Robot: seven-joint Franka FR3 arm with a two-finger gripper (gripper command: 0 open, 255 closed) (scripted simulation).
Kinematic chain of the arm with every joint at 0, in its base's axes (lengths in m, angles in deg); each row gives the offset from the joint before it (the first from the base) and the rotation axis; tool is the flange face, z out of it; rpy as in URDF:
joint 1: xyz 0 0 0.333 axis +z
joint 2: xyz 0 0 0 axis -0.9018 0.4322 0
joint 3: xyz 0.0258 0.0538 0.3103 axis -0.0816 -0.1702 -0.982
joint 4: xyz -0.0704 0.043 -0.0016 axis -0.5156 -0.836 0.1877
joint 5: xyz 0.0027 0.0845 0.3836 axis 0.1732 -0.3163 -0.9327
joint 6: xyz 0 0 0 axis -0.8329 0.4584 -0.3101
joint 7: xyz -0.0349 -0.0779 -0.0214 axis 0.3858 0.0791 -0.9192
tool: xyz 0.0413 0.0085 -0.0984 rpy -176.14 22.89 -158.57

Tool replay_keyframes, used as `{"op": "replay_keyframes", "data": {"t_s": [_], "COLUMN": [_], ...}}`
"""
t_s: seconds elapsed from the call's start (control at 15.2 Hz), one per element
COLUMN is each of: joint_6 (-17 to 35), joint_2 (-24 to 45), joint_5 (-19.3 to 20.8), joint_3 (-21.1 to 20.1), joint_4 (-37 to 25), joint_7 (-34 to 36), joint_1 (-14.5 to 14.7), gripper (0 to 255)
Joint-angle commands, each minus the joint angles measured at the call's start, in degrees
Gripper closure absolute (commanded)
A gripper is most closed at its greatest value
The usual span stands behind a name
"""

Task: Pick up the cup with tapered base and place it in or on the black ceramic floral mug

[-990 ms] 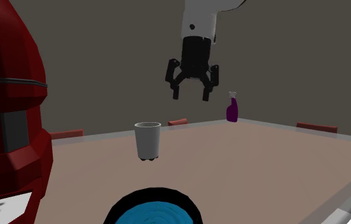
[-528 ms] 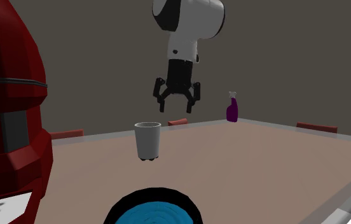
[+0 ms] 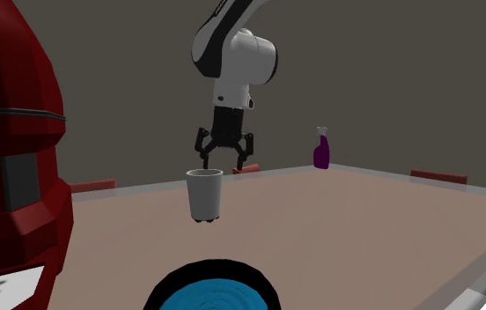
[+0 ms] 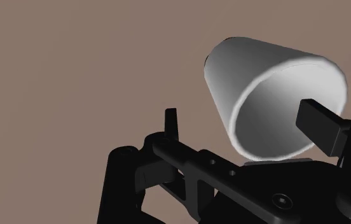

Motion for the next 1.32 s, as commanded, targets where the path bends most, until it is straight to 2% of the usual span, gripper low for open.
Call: {"op": "replay_keyframes", "data": {"t_s": [0.0, 0.4, 0.92, 0.99, 1.25], "joint_6": [0.39, 4.41, 4.41, 4.41, 4.40], "joint_2": [1.66, 4.31, 4.31, 4.31, 4.31], "joint_5": [-0.03, -0.08, -0.08, -0.08, -0.08], "joint_3": [-0.01, -0.12, -0.12, -0.12, -0.12], "joint_4": [-1.33, 0.01, 0.01, 0.01, 0.01], "joint_7": [0.06, 0.03, 0.03, 0.03, 0.03], "joint_1": [0.04, 0.27, 0.27, 0.27, 0.27], "gripper": [0, 0, 0, 255, 255]}}
